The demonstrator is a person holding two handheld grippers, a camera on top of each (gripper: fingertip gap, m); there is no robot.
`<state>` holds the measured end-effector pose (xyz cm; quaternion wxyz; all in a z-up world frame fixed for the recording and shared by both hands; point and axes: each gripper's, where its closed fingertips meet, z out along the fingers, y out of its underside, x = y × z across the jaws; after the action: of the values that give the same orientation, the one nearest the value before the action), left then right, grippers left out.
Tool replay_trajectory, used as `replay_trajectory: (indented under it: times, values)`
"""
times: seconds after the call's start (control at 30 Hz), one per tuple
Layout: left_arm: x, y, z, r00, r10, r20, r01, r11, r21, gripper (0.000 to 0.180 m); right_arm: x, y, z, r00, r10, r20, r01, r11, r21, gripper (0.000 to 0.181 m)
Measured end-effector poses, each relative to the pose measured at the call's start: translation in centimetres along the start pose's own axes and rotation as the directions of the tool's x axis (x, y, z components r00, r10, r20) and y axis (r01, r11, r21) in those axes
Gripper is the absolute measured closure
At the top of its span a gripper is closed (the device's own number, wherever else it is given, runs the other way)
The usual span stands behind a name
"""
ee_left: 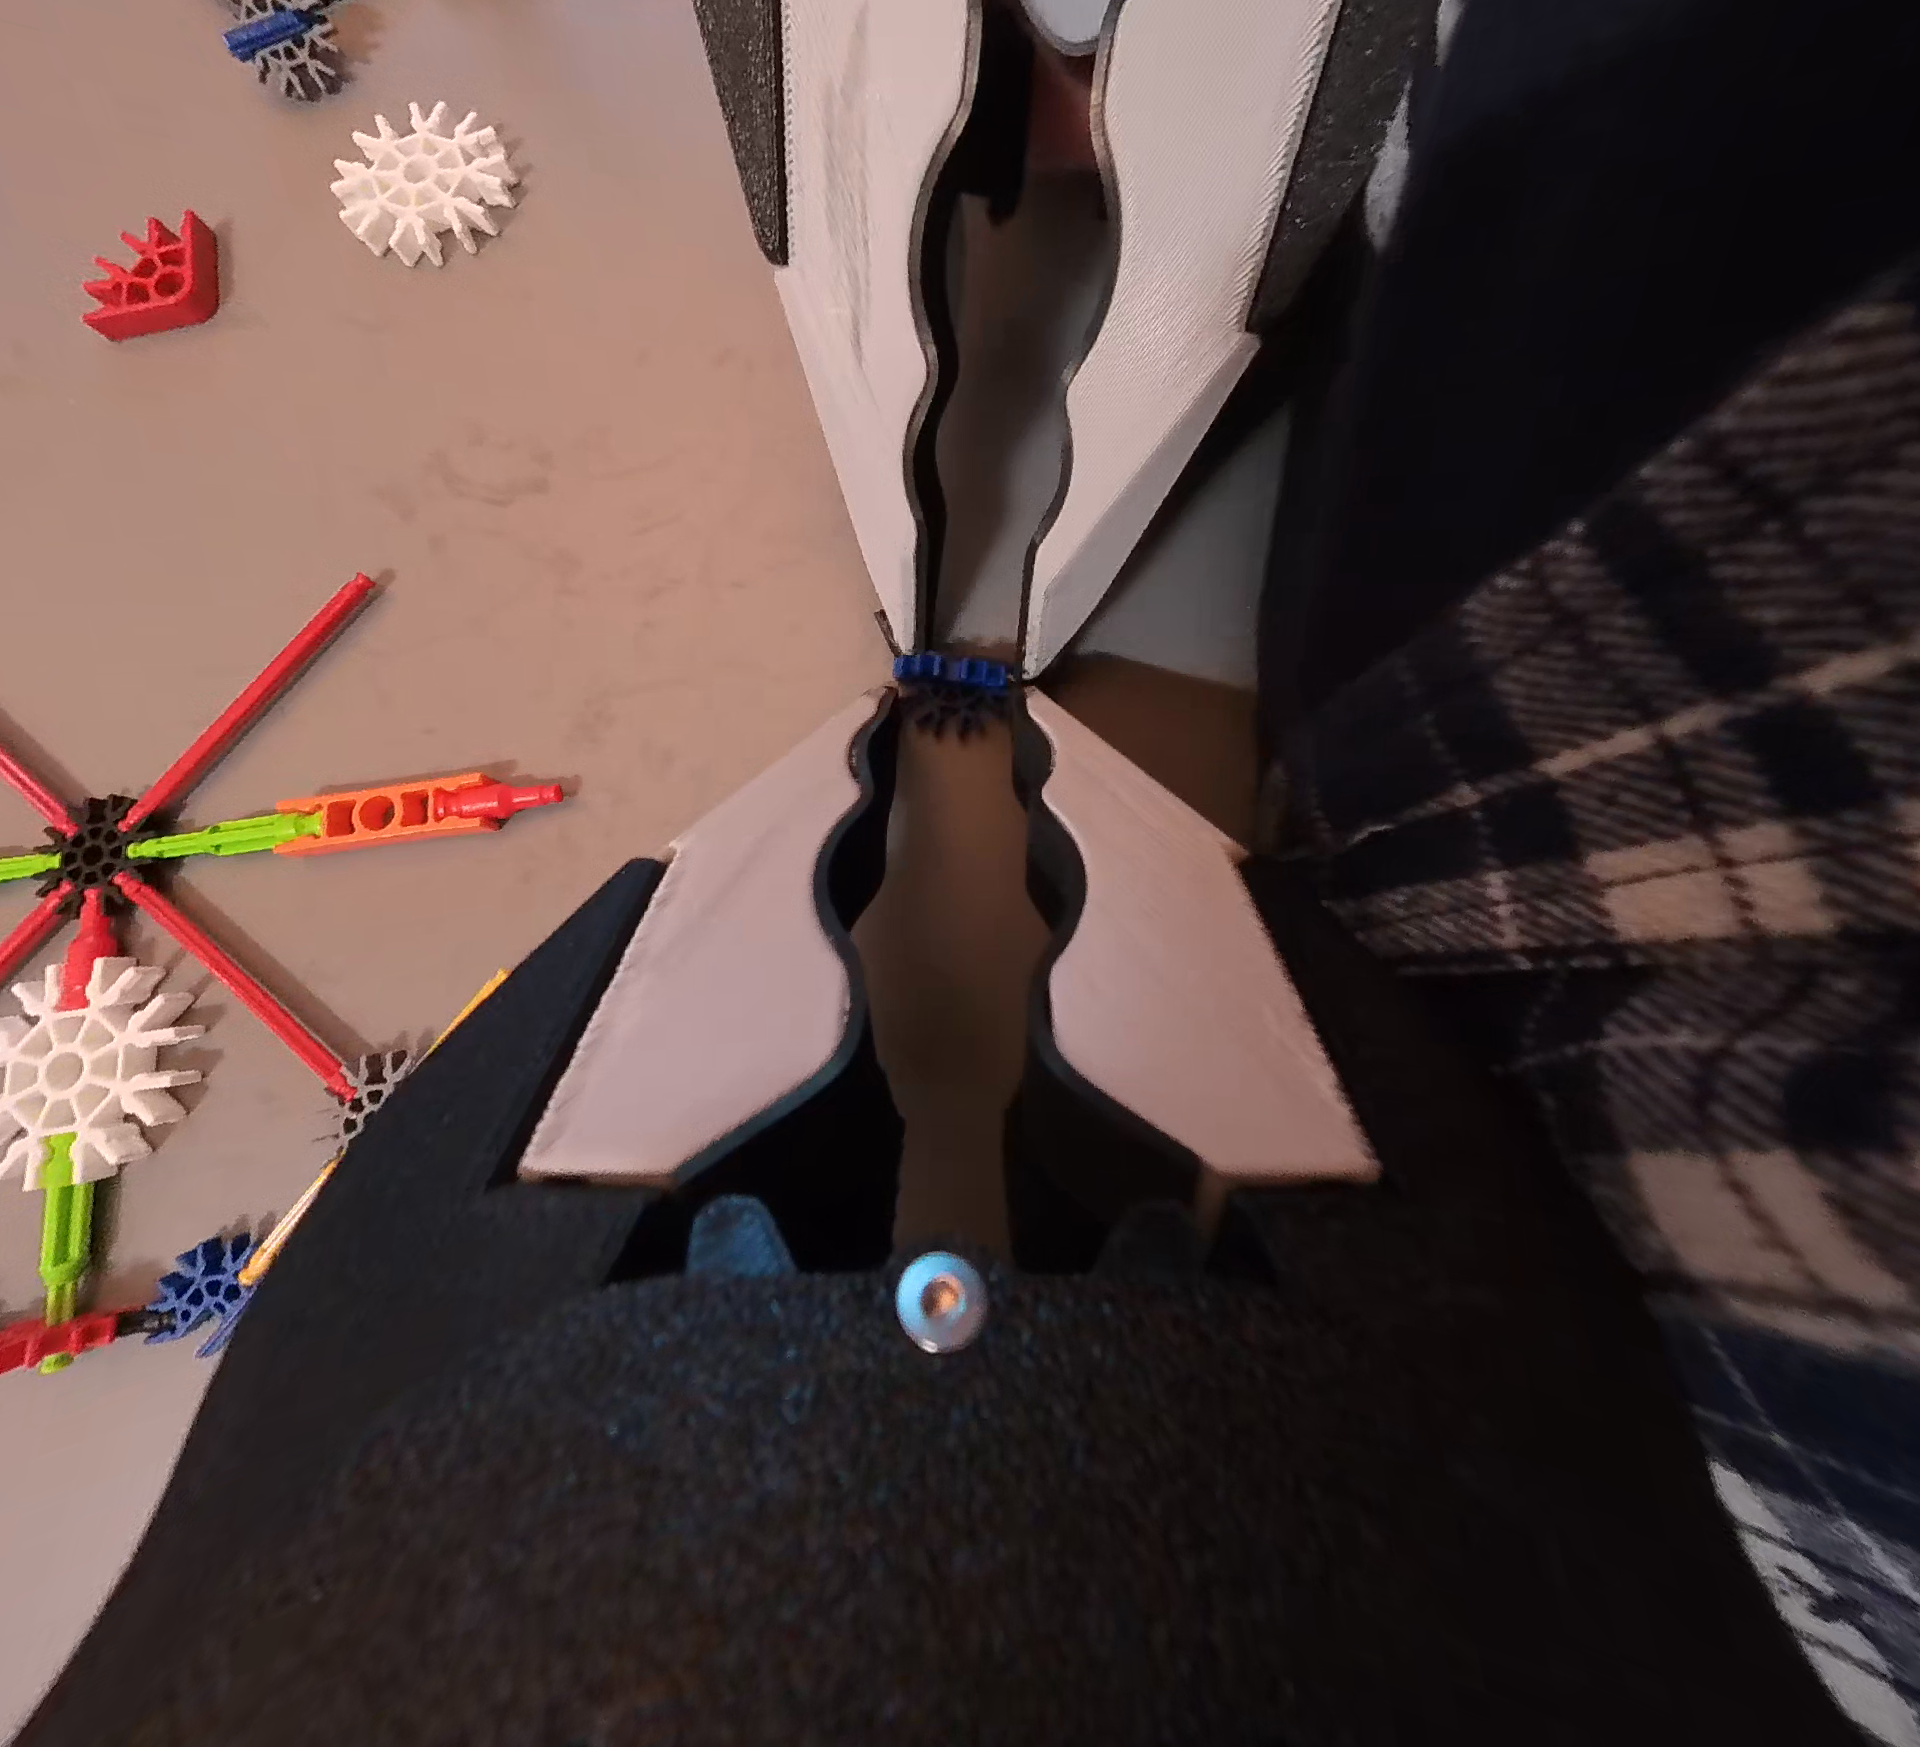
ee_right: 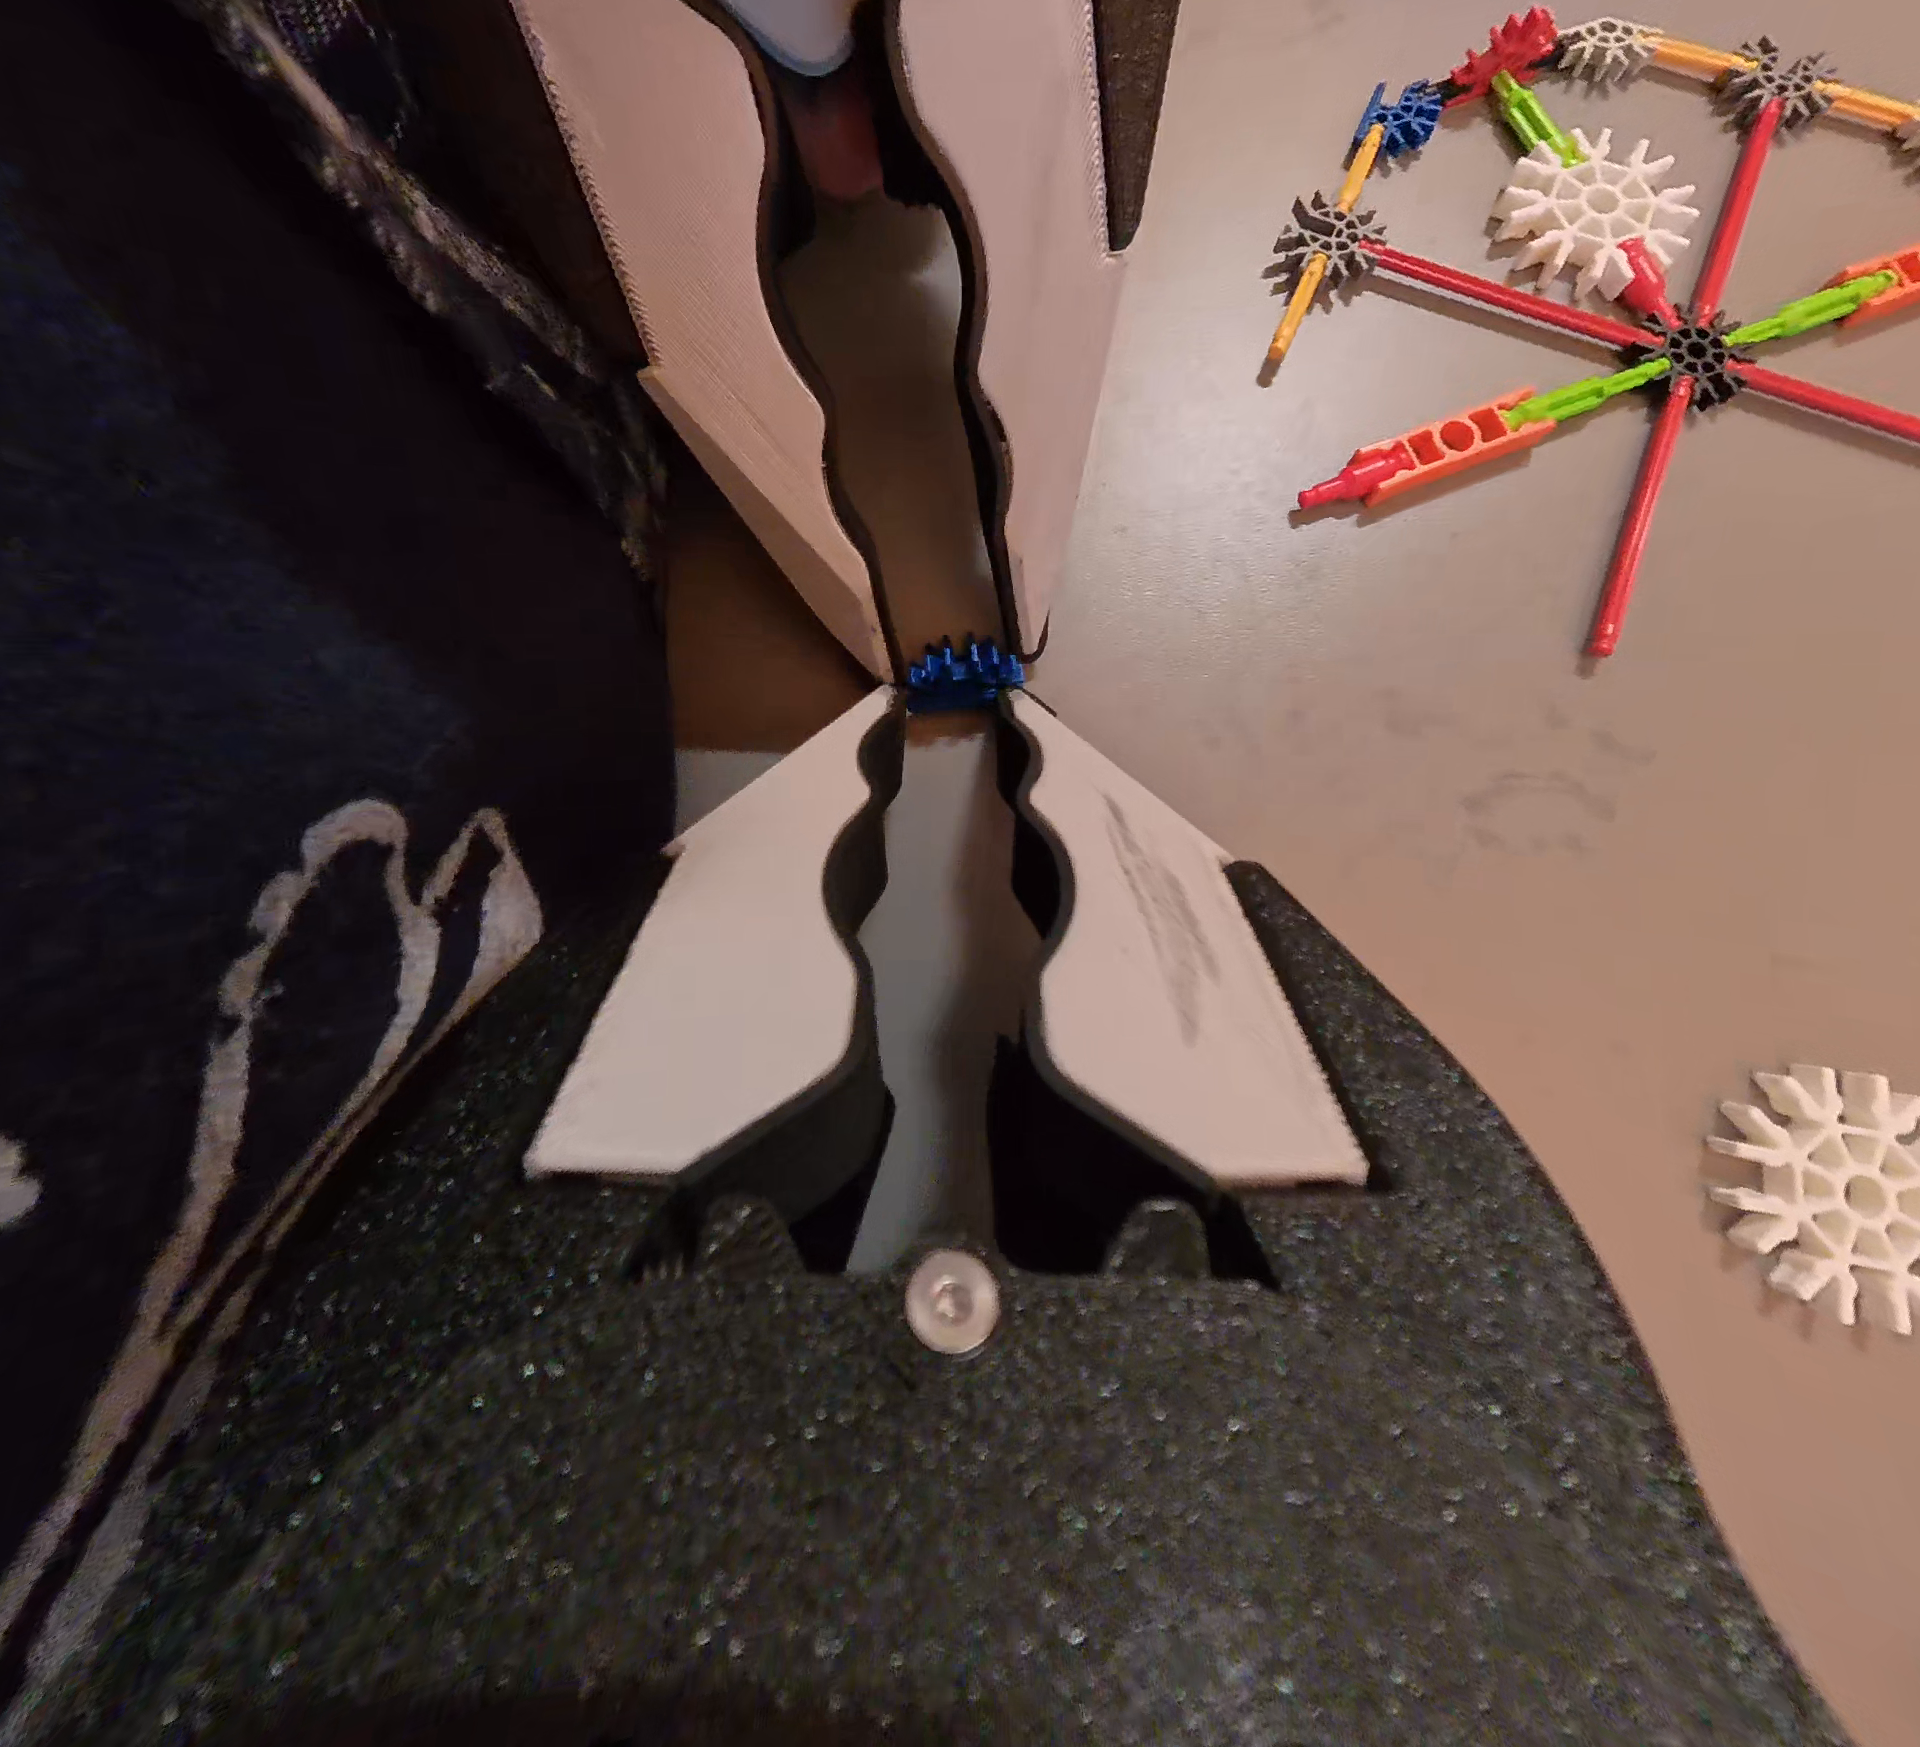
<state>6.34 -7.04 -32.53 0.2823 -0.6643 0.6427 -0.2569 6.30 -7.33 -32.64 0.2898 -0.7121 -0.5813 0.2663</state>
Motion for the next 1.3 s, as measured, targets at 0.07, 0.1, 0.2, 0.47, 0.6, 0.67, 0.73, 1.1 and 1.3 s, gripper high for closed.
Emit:
replay_trajectory:
  times: [0.07,0.1,0.2,0.47,0.6,0.67,0.73,1.1,1.3]
  values:
    - [-0.03,-0.05,-0.04,1.0,-0.011,-0.001,0.011,1.0,0.001,0.161,-0.01,0.0,0.0,1.0,0.002,0.009,-0.002,1.0,0.0,0.166]
    - [-0.05,-0.05,-0.07,1.0,-0.014,-0.001,0.014,1.0,0.002,0.161,-0.03,0.0,0.01,1.0,-0.004,0.01,0.004,1.0,0.0,0.166]
    - [-0.05,-0.18,-0.09,1.0,-0.027,-0.008,0.027,1.0,0.005,0.162,-0.05,0.0,0.02,1.0,-0.016,0.017,0.016,1.0,0.0,0.166]
    - [-0.13,-0.43,-0.19,0.998,-0.047,-0.043,0.047,0.999,-0.001,0.163,-0.01,-0.02,0.01,0.997,0.031,0.067,-0.031,1.0,0.003,0.168]
    - [-0.17,-0.53,-0.22,0.998,-0.037,-0.051,0.036,0.999,-0.011,0.164,0.02,-0.05,-0.02,0.993,0.07,0.099,-0.07,0.998,0.001,0.169]
    - [-0.23,-0.61,-0.22,0.997,-0.038,-0.063,0.038,0.999,-0.009,0.164,0.06,-0.07,-0.03,0.986,0.109,0.126,-0.11,0.994,-0.003,0.169]
    - [-0.26,-0.63,-0.22,0.998,-0.028,-0.056,0.028,1.0,-0.004,0.164,0.09,-0.05,-0.04,0.976,0.153,0.154,-0.153,0.988,-0.011,0.17]
    - [-0.35,-0.58,-0.28,0.999,-0.022,-0.048,0.022,1.0,0.004,0.162,0.03,-0.16,-0.18,0.969,0.174,0.174,-0.175,0.984,-0.006,0.167]
    - [-0.29,-0.56,-0.09,0.999,-0.03,-0.042,0.03,1.0,0.009,0.163,0.17,-0.28,-0.11,0.963,0.21,0.171,-0.212,0.977,-0.005,0.169]
